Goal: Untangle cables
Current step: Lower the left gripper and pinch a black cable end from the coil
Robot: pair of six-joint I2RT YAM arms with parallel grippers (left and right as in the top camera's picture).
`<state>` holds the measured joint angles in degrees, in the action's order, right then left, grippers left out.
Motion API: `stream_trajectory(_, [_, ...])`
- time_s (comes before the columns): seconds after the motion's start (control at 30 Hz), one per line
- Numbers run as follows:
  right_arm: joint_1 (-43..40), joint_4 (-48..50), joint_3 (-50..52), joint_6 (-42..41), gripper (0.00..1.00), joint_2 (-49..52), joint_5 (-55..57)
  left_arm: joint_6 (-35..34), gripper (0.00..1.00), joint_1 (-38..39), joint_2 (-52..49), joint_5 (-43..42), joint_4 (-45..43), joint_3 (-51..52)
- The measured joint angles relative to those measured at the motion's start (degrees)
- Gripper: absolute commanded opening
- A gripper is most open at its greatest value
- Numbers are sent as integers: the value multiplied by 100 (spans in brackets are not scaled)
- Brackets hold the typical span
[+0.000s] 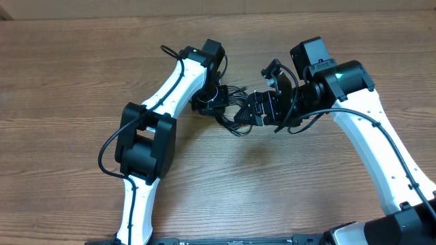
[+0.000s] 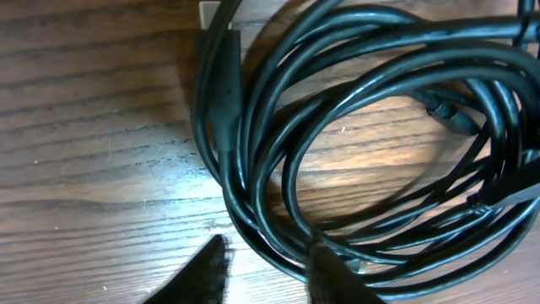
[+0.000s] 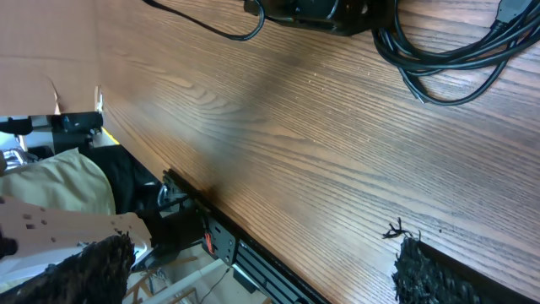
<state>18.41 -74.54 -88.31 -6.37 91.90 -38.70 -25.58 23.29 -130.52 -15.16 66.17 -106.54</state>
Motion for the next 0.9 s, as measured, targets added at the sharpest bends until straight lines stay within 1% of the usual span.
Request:
stream_trajectory(0.07, [2, 0, 0, 2, 100, 0, 2, -4, 41, 0, 0, 2, 0, 0])
stream_trajectory(0.17, [2, 2, 0, 2, 100, 0, 2, -4, 37, 0, 0, 4, -2, 0])
stream_trajectory(0.37, [2, 20, 0, 2, 100, 0, 2, -4, 36, 20, 0, 22, -15, 0])
stream_trajectory(0.47, [2, 22, 0, 0, 100, 0, 4, -2, 31, 79, 0, 28, -52, 0])
stream_trajectory(0.53, [2, 20, 0, 0, 100, 0, 9, -9, 26, 118, 0, 42, -55, 0])
stream_trajectory(0.63, [2, 20, 0, 2, 100, 0, 13, -4, 26, 162, 0, 46, -66, 0])
stream_trajectory(0.7, [0, 20, 0, 2, 100, 0, 11, -4, 27, 173, 0, 90, -61, 0])
stream_trajectory(0.9, [2, 20, 0, 2, 100, 0, 13, -131, 29, 175, 0, 472, 0, 13])
